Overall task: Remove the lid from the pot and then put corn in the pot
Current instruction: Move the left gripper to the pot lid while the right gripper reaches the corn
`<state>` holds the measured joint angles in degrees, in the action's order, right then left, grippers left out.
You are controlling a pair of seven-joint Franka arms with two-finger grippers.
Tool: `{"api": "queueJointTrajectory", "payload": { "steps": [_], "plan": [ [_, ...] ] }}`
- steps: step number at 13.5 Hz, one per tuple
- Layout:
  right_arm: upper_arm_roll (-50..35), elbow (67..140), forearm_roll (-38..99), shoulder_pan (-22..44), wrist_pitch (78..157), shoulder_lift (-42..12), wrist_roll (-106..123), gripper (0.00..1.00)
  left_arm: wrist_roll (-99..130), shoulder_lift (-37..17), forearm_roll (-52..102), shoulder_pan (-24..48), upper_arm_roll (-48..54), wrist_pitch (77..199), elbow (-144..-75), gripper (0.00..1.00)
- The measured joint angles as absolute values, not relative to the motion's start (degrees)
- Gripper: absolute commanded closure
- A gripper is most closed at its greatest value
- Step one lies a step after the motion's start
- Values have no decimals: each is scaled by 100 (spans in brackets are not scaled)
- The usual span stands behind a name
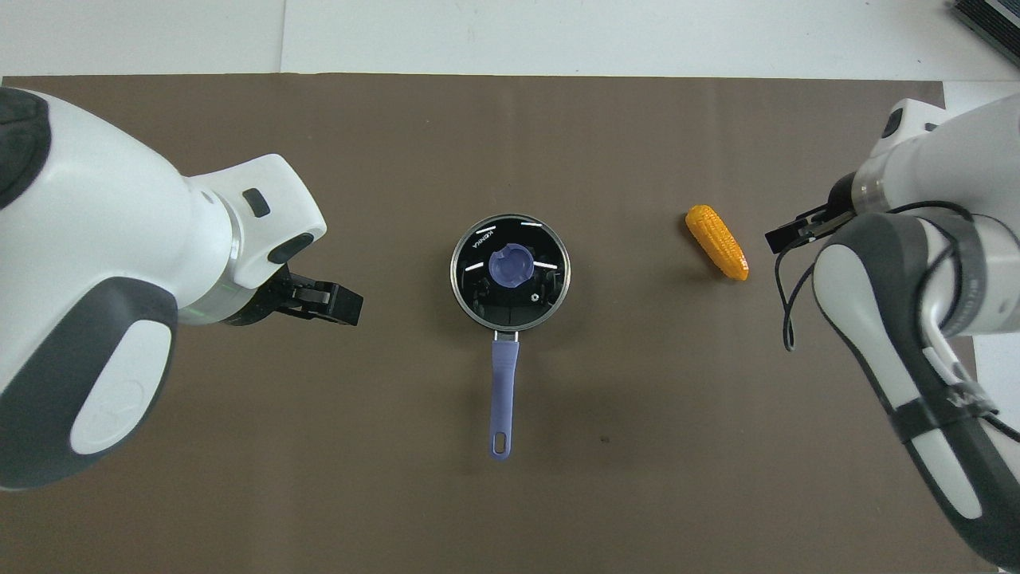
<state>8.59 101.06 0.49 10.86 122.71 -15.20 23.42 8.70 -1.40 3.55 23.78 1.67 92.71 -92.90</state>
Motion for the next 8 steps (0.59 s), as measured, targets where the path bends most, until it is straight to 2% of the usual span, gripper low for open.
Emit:
{"api": "queueJointTrajectory", "payload": {
  "steps": [5,8],
  "plan": [
    [640,10092,185,1192,13443,-2402,2646,0,1166,-467,323,2781,170,9662,-9291,0],
    [607,10081,200,1187,13623,-2734,2835,0,1390,-752,260,3042,173,10029,-9292,0]
  ]
}}
